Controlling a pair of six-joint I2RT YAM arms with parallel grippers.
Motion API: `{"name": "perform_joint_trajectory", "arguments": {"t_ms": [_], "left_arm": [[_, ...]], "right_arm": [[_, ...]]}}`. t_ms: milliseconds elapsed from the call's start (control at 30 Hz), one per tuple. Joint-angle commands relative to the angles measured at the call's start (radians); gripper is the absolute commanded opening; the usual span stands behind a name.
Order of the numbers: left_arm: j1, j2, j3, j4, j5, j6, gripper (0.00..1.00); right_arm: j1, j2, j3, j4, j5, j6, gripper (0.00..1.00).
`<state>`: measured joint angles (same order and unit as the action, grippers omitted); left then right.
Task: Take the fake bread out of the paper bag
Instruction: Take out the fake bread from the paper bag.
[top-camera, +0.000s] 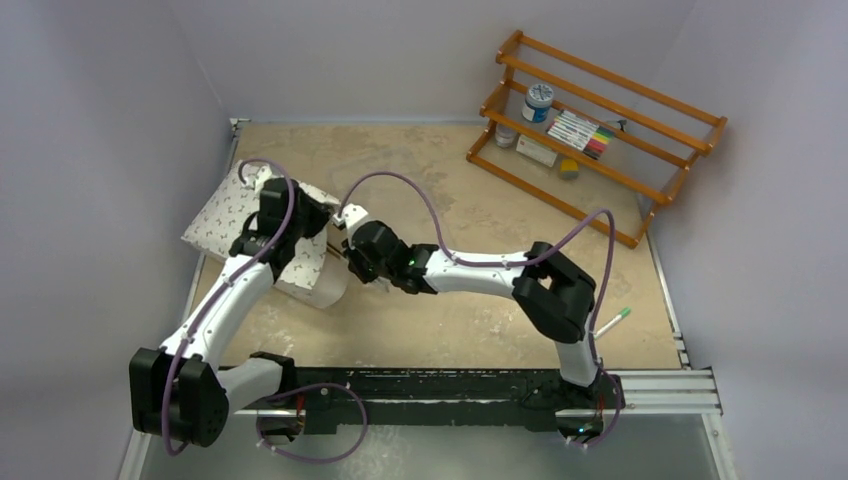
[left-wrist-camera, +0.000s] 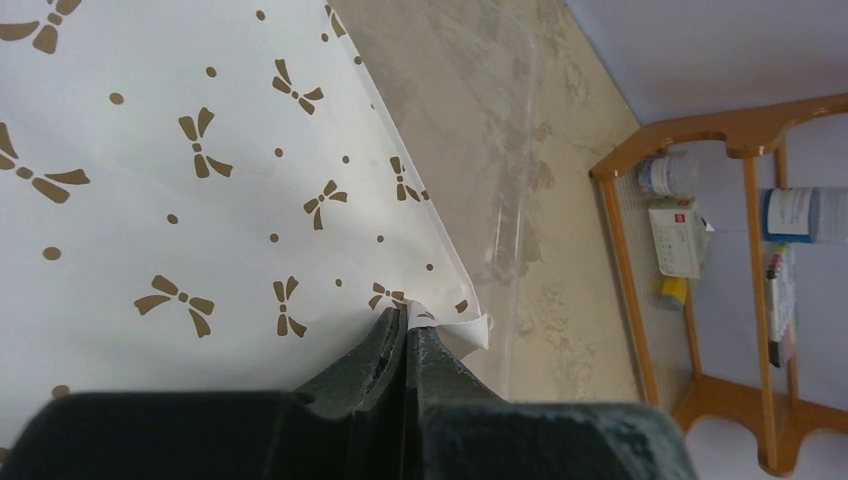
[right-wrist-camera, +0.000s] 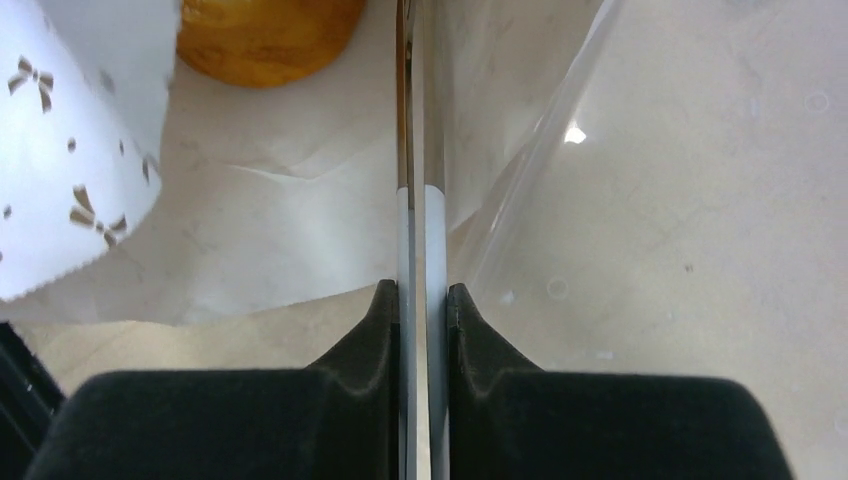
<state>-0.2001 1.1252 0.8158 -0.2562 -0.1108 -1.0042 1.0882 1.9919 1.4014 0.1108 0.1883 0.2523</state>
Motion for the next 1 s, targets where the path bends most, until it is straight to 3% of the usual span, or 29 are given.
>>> {"name": "perform_joint_trajectory", "arguments": {"t_ms": [0, 433, 667, 967], "left_arm": [[-0.005, -0.035, 0.091, 0.065, -0.005, -0.013, 0.00], [0.030, -0.004, 0.171, -0.001, -0.039, 0.022, 0.00], [0.045, 0.021, 0.146, 0.047, -0.047, 0.016, 0.00], [0.048, 0.058, 0.121, 0.126, -0.050, 0.003, 0.00]], "right_arm": [[0.005, -0.135, -0.065, -0.001, -0.007, 0.009, 0.00], [0.021, -0.400, -0.263, -0.057, -0.018, 0.062, 0.00], [0.026, -0.557, -0.367, -0.113, -0.021, 0.100, 0.00], [0.030, -0.628, -0.364, -0.239, 0.027, 0.144, 0.00]]}}
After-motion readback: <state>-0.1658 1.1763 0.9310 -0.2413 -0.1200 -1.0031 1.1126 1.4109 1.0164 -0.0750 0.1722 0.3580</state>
